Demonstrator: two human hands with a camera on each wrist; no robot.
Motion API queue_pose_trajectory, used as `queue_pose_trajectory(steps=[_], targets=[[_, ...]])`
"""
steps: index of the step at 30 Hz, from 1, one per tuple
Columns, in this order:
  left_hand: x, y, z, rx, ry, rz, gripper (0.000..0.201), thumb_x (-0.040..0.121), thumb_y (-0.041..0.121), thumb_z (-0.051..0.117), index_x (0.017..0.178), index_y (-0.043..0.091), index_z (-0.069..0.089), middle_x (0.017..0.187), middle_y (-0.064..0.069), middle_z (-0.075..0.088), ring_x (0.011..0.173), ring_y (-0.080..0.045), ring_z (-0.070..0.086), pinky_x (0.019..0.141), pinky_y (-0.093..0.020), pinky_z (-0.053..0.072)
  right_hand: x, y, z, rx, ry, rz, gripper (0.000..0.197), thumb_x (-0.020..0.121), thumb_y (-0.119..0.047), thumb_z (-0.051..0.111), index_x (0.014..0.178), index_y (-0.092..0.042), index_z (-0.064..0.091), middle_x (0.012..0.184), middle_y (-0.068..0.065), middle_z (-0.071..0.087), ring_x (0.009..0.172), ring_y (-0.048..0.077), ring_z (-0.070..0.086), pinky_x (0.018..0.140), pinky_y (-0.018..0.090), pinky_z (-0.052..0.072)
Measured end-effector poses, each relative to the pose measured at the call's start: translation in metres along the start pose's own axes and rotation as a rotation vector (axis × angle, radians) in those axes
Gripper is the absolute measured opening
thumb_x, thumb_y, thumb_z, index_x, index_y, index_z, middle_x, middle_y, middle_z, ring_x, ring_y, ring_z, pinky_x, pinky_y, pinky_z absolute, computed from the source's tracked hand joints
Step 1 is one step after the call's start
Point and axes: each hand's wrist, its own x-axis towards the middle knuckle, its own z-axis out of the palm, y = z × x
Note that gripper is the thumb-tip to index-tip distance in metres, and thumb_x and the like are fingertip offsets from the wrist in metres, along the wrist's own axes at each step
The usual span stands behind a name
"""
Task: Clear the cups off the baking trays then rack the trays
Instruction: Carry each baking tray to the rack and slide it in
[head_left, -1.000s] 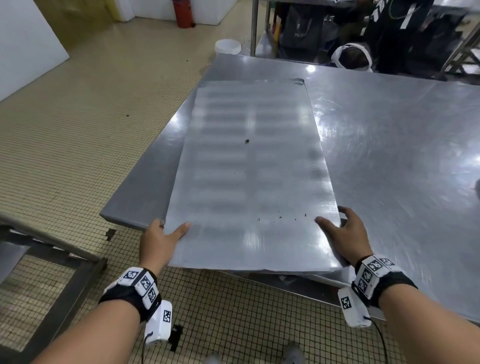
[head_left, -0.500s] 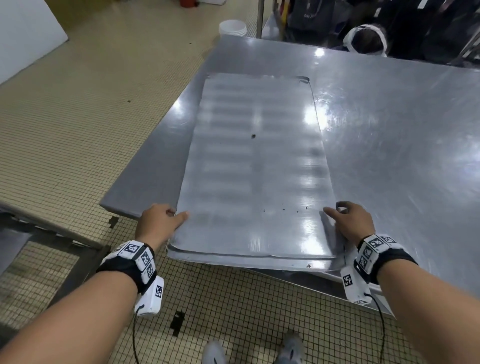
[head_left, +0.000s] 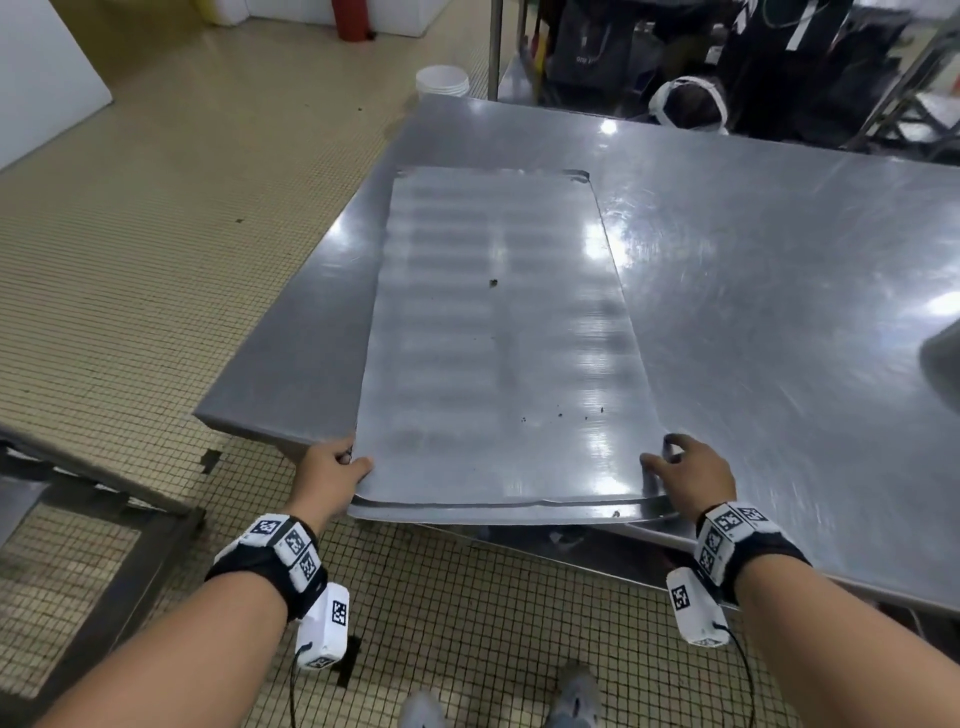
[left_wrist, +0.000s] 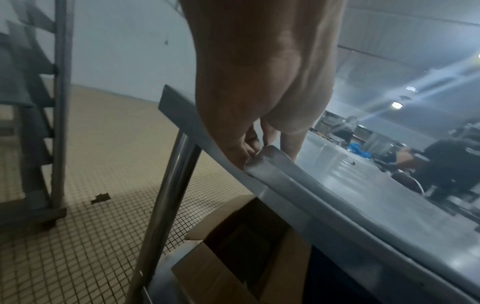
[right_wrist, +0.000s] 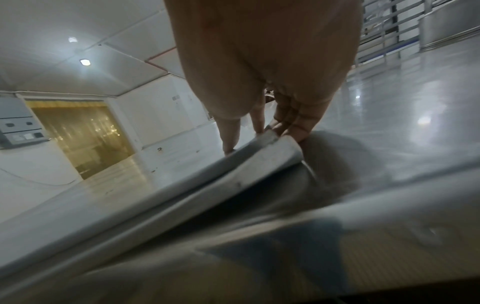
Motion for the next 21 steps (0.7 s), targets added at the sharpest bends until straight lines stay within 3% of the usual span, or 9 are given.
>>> queue_pose_trajectory(steps=[3, 7, 10, 12, 14, 16, 19, 21], targets=[[-0.002, 0.003, 0.011, -0.053, -0.061, -0.009, 0.033, 0.094, 0.008, 0.067, 0.126, 0.014, 0.068, 0.104, 0.006, 0.070, 0.107, -0.022, 0.065, 0.094, -0.031, 0.050, -0.006, 0.019, -0.008, 0.009, 0.015, 0.035, 0.053, 0.088, -0.043, 0.072, 0.134, -0.020, 0.060, 0.121, 0.009, 0.071, 0.107, 0.029, 0.065, 0.094, 0.042, 0.052], [-0.006, 0.008, 0.023, 0.005, -0.118, 0.010, 0.037, 0.094, 0.017, 0.068, 0.131, 0.021, 0.065, 0.115, 0.006, 0.069, 0.114, -0.024, 0.064, 0.101, -0.041, 0.051, -0.016, 0.039, -0.017, 0.020, 0.019, 0.079, 0.049, 0.085, -0.037, 0.074, 0.129, -0.019, 0.063, 0.117, 0.008, 0.072, 0.102, 0.027, 0.066, 0.092, 0.041, 0.052], [-0.009, 0.017, 0.026, 0.083, -0.157, 0.032, 0.040, 0.094, 0.017, 0.067, 0.134, 0.019, 0.062, 0.117, 0.003, 0.067, 0.111, -0.024, 0.063, 0.101, -0.041, 0.050, -0.027, 0.053, -0.022, 0.044, 0.031, 0.101, 0.048, 0.083, -0.034, 0.075, 0.127, -0.018, 0.064, 0.113, 0.008, 0.073, 0.096, 0.026, 0.066, 0.087, 0.038, 0.053], [-0.011, 0.024, 0.026, 0.217, -0.227, 0.074, 0.044, 0.092, 0.031, 0.069, 0.133, 0.019, 0.061, 0.124, -0.001, 0.067, 0.112, -0.024, 0.063, 0.102, -0.044, 0.051, -0.037, 0.060, -0.025, 0.040, 0.050, 0.095, 0.051, 0.083, -0.030, 0.074, 0.130, -0.016, 0.062, 0.117, 0.011, 0.070, 0.097, 0.027, 0.063, 0.084, 0.037, 0.050], [-0.016, 0.031, 0.029, 0.439, -0.263, 0.112, 0.072, 0.084, 0.059, 0.065, 0.144, 0.020, 0.051, 0.142, -0.006, 0.054, 0.126, -0.027, 0.054, 0.108, -0.048, 0.046, -0.050, 0.062, -0.022, 0.001, 0.109, 0.034, 0.054, 0.087, -0.033, 0.070, 0.137, -0.016, 0.057, 0.128, 0.015, 0.061, 0.106, 0.029, 0.060, 0.088, 0.039, 0.048], [-0.031, 0.038, 0.037, 0.605, -0.204, 0.227, 0.089, 0.080, 0.074, 0.062, 0.151, 0.024, 0.040, 0.151, -0.006, 0.039, 0.139, -0.028, 0.038, 0.113, -0.050, 0.039, -0.068, 0.057, -0.014, -0.030, 0.182, -0.103, 0.058, 0.089, -0.050, 0.067, 0.137, -0.020, 0.057, 0.132, 0.009, 0.057, 0.117, 0.025, 0.055, 0.098, 0.043, 0.047], [-0.063, 0.043, 0.051, 0.693, -0.227, 0.471, 0.104, 0.064, 0.086, 0.063, 0.149, 0.034, 0.033, 0.146, 0.005, 0.047, 0.136, -0.020, 0.041, 0.113, -0.052, 0.035, -0.097, 0.049, 0.003, -0.153, 0.040, -0.333, 0.077, 0.074, -0.072, 0.070, 0.135, -0.027, 0.057, 0.117, -0.007, 0.063, 0.108, 0.013, 0.054, 0.099, 0.038, 0.046], [-0.070, 0.034, 0.057, 0.697, -0.261, 0.472, 0.113, 0.062, 0.084, 0.068, 0.153, 0.040, 0.018, 0.141, 0.006, 0.054, 0.128, -0.020, 0.050, 0.111, -0.052, 0.037, -0.107, 0.046, 0.009, -0.184, 0.018, -0.361, 0.081, 0.070, -0.072, 0.073, 0.136, -0.028, 0.057, 0.110, -0.010, 0.065, 0.103, 0.011, 0.055, 0.097, 0.037, 0.047]])
